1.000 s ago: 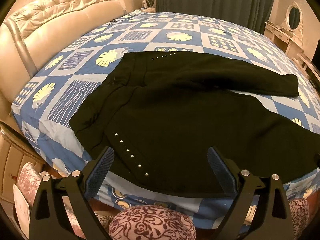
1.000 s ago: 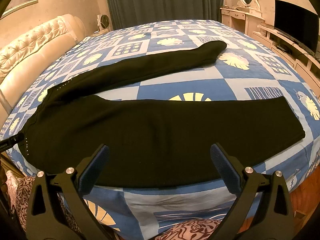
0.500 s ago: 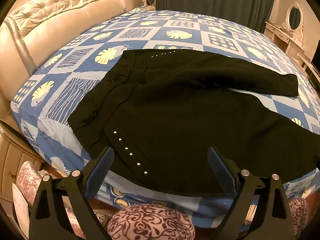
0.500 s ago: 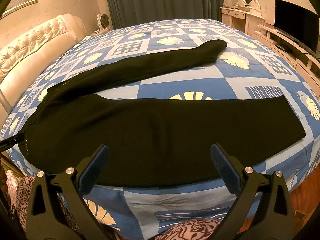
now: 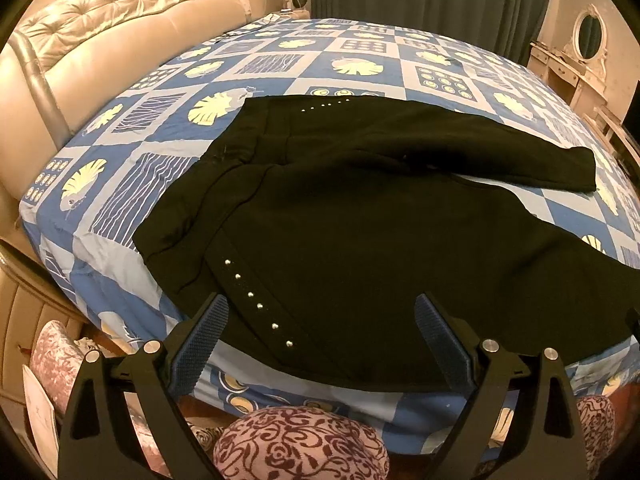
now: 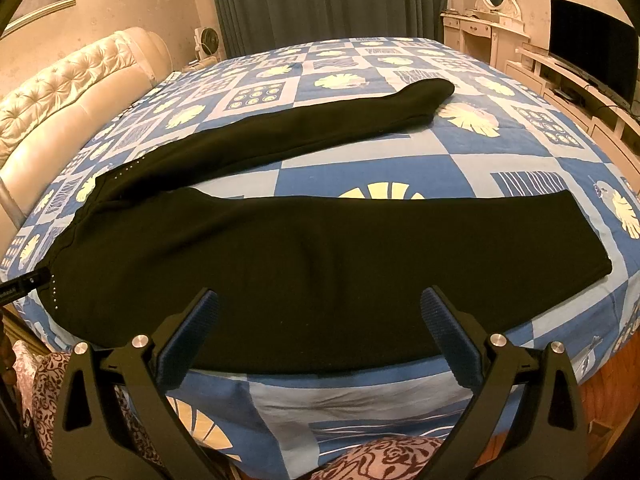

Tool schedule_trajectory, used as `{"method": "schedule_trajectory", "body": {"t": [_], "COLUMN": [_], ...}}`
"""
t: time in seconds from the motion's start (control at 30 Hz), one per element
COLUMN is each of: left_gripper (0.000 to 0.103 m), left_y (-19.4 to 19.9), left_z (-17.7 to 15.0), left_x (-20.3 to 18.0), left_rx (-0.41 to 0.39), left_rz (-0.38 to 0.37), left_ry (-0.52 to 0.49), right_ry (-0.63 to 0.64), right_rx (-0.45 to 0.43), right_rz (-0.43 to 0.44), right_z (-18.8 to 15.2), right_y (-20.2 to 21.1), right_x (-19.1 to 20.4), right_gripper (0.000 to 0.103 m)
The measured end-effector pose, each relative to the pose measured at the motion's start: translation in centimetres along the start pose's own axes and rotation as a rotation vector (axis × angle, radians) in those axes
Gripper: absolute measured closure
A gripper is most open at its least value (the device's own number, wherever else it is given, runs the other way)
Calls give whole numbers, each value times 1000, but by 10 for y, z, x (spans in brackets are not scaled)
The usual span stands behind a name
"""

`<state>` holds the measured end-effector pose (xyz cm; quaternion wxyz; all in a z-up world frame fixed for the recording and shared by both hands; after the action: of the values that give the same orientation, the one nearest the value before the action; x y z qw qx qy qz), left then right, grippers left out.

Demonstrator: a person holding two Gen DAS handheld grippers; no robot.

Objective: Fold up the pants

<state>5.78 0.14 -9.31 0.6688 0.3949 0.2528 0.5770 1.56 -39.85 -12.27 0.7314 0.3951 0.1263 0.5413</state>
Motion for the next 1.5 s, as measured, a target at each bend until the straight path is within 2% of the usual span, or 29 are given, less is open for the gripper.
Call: {"method": "schedule_trajectory", "body": {"t": [0.53, 1.1, 1.27, 1.37, 1.43, 1.5], "left_gripper": [10, 9, 9, 10, 10, 10], "left_y": [-2, -1, 5, 7, 6, -5], "left_z": [-3, -2, 8, 25, 42, 72], "left_x": [-5, -17, -15, -4, 13, 49], "left_rx": [5, 19, 11, 23, 3, -25], "left_rz": [-3, -53, -127, -241, -289, -272], "left_ry": [-17, -44, -50, -21, -3, 30], "right_ry": [0, 8, 58, 99, 135, 152], "right_rx": [1, 30, 64, 105, 121, 148], "right_rz": [0, 15, 53, 117, 149, 182], "right_z": [0, -9, -11, -14, -14, -11], "right_y": [0, -2, 1, 3, 2, -3], "right_x": [0, 5, 16, 32, 44, 55], "right_gripper": [2, 2, 2, 2, 2, 2]}}
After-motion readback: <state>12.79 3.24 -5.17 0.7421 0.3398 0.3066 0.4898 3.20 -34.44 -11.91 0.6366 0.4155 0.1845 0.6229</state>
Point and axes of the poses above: each gripper's, at about its wrist camera, not at the fingertips, and y roughly against the way its jaws point, x to its left, z to its top, the point moved 10 cm from there along -y, roughly the way its jaws point, and after that the axes turned 10 degrees about -y, right-handed, at the moved point
